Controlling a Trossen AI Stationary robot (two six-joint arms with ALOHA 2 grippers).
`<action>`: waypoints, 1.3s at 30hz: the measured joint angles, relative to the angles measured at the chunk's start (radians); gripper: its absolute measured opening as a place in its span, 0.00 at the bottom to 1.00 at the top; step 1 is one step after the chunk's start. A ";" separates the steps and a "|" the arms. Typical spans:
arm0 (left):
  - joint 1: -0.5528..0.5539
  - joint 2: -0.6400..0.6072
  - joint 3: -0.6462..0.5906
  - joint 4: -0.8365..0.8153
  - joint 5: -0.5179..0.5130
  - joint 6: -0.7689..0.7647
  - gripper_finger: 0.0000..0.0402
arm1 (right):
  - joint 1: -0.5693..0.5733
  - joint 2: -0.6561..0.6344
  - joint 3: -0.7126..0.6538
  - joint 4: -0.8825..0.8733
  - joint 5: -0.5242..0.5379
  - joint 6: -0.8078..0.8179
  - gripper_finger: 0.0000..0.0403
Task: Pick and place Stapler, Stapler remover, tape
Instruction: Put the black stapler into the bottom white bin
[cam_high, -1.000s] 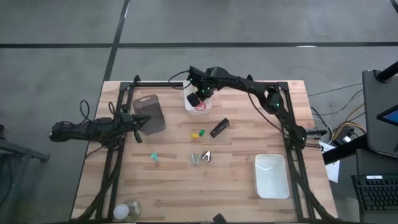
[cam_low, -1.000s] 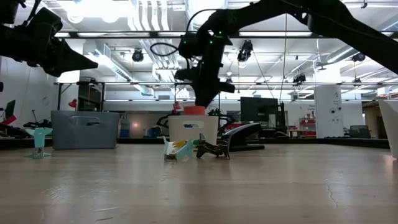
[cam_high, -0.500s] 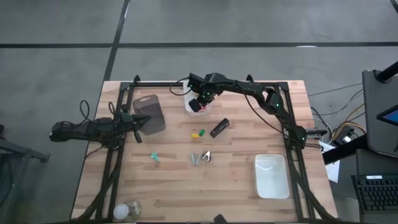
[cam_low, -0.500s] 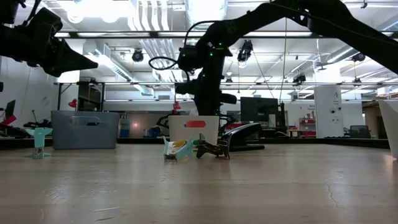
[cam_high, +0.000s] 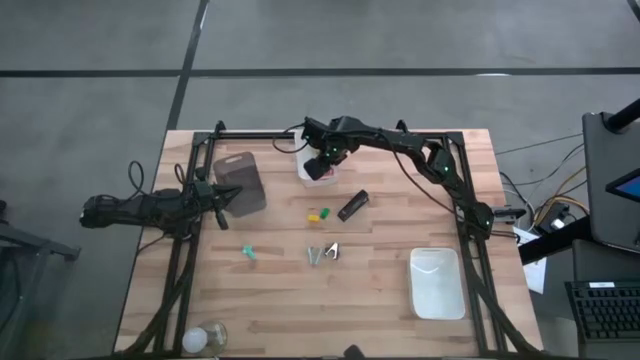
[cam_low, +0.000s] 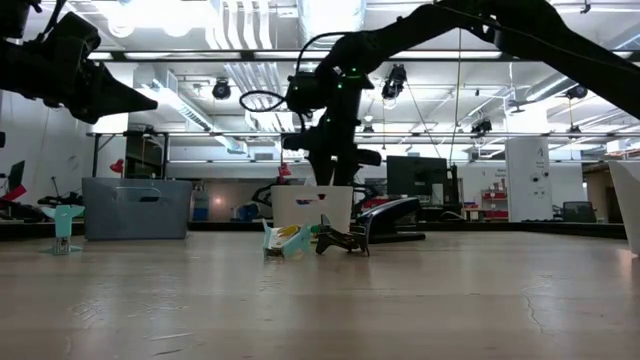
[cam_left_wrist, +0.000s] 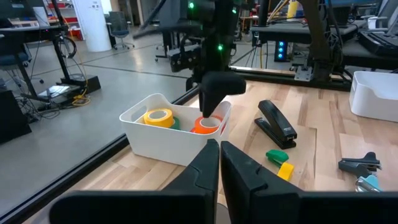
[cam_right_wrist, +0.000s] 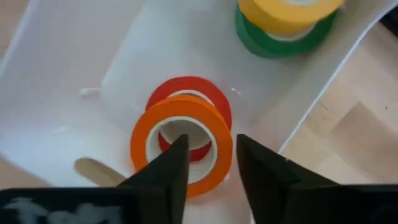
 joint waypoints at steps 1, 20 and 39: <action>0.000 0.000 0.000 0.000 0.000 0.000 0.05 | 0.001 0.000 0.013 -0.002 0.000 -0.021 0.37; 0.000 0.000 0.000 0.000 0.000 0.000 0.05 | 0.176 -0.063 0.142 -0.458 -0.090 -0.823 0.49; 0.000 0.000 0.000 -0.001 0.000 0.000 0.05 | 0.184 -0.063 -0.071 -0.459 -0.083 -0.880 0.49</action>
